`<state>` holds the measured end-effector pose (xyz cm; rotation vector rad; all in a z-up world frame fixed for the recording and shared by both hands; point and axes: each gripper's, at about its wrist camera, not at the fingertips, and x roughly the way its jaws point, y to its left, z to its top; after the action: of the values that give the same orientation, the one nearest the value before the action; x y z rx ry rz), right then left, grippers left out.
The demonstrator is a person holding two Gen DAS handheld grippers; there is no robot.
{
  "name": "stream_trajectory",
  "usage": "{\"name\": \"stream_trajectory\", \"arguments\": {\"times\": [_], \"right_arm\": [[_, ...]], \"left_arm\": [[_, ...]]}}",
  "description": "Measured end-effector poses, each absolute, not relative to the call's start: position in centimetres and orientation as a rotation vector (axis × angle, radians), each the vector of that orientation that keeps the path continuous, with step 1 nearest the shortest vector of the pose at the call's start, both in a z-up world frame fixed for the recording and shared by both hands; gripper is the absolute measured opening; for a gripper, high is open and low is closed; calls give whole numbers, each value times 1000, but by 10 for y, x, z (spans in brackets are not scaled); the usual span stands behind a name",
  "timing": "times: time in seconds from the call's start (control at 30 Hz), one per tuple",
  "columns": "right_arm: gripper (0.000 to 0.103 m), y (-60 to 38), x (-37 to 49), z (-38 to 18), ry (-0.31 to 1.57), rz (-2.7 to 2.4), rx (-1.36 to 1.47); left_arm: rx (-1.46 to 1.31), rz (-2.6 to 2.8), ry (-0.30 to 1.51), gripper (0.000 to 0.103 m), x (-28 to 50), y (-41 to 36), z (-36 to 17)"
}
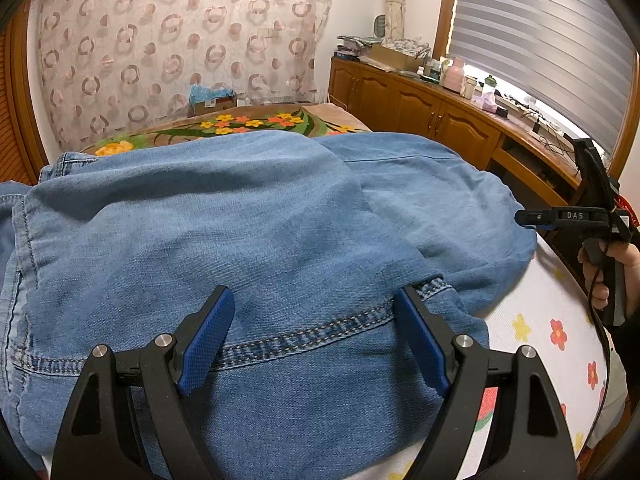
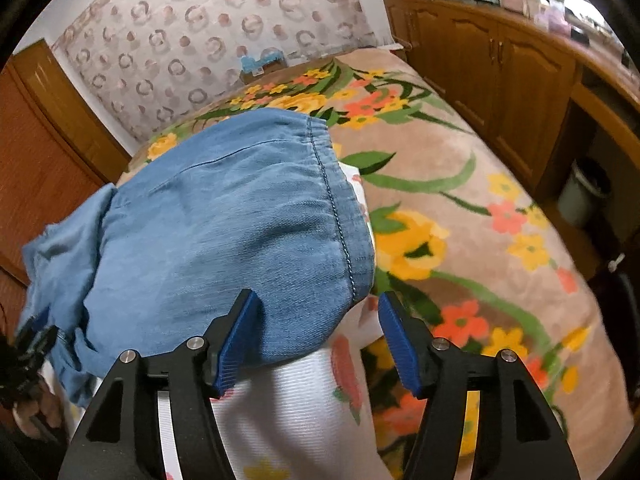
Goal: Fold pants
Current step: 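Close the right tool on the jeans edge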
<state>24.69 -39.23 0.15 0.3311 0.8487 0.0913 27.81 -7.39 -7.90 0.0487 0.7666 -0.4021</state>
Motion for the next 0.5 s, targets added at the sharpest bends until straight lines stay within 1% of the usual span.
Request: {"name": "stream_trajectory", "arguments": {"times": [0.2,0.27,0.33,0.37,0.4,0.47,0.5], "right_arm": [[64,-403,251,-7,865,163,409],[56,-405,252,-9,865,182,424],[39,-408,251,-8,851,197,432],[35,-409,249,-6,843,190,426],[25,-408,248,-5,835,178,414],[18,-405,244,1,805,167,380],[10,-404,242,4,793,169,367]], "left_arm": [[49,-402,767,83,278,-74,-79],[48,-402,767,83,278,-74,-79],[51,-401,766,83,279,-74,-79],[50,-402,766,83,279,-73,-78],[49,-402,766,83,279,-73,-78],[48,-403,768,83,279,-73,-78],[49,-402,768,83,279,-74,-79]]}}
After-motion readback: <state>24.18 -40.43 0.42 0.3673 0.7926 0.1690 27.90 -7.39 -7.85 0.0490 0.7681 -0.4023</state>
